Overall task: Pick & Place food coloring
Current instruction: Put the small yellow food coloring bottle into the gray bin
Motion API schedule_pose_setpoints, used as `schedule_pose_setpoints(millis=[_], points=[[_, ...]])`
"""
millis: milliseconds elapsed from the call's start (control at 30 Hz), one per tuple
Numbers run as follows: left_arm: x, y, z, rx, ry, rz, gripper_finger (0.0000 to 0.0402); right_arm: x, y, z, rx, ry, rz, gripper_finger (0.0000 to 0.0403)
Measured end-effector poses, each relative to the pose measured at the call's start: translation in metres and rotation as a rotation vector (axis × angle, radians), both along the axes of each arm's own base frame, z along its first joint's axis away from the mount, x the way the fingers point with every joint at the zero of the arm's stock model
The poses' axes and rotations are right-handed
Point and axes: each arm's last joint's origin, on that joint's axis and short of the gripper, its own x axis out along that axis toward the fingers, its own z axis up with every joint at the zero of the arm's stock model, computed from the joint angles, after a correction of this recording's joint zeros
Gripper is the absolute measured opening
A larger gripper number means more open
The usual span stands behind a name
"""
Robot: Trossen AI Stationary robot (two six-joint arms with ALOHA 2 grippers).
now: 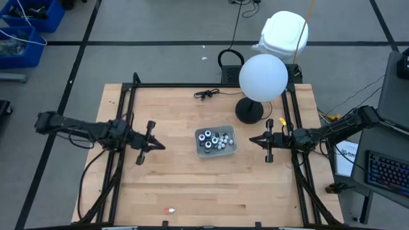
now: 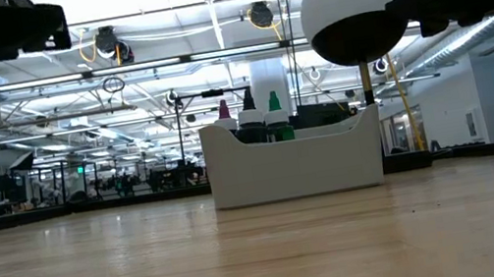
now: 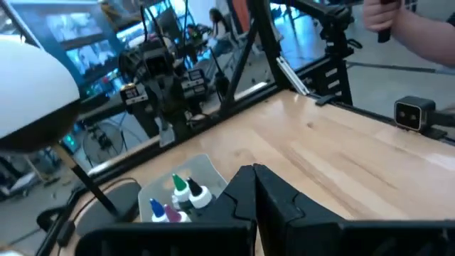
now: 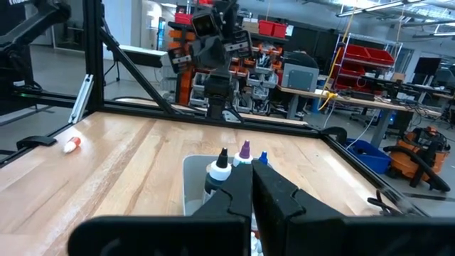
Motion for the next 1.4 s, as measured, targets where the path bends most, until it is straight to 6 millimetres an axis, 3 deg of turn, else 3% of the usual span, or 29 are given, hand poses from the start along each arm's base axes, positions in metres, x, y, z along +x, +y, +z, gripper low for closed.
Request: schedule_pose_setpoints(millis=[233,367,733,900,1100,1400], points=[[-0.002,0.035,-0.014,-0.027,0.004,0.000,0.0001,0.001,-0.003,0.000,-0.003,0.001,-0.023,0.0000],[-0.012,0.045,-0.008,-0.056,-0.051,0.029,0.0001,0.001,-0.004,0.000,0.013,0.000,-0.027,0.0000],[-0.043,0.034,-0.001,-0.129,-0.107,0.131,0.0000,-0.002,-0.004,0.000,0.075,-0.071,-0.024,0.0000],[-0.040,0.029,-0.009,-0.157,-0.088,0.222,0.0000,-0.004,-0.005,0.011,0.056,-0.181,-0.028,0.0000],[-0.034,0.021,-0.046,-0.078,-0.105,0.256,0.0000,-0.004,-0.005,0.011,-0.013,-0.178,-0.038,0.0000],[-0.034,0.017,-0.044,-0.022,-0.130,0.235,0.0006,-0.004,-0.005,0.012,-0.020,-0.190,-0.042,0.0000]])
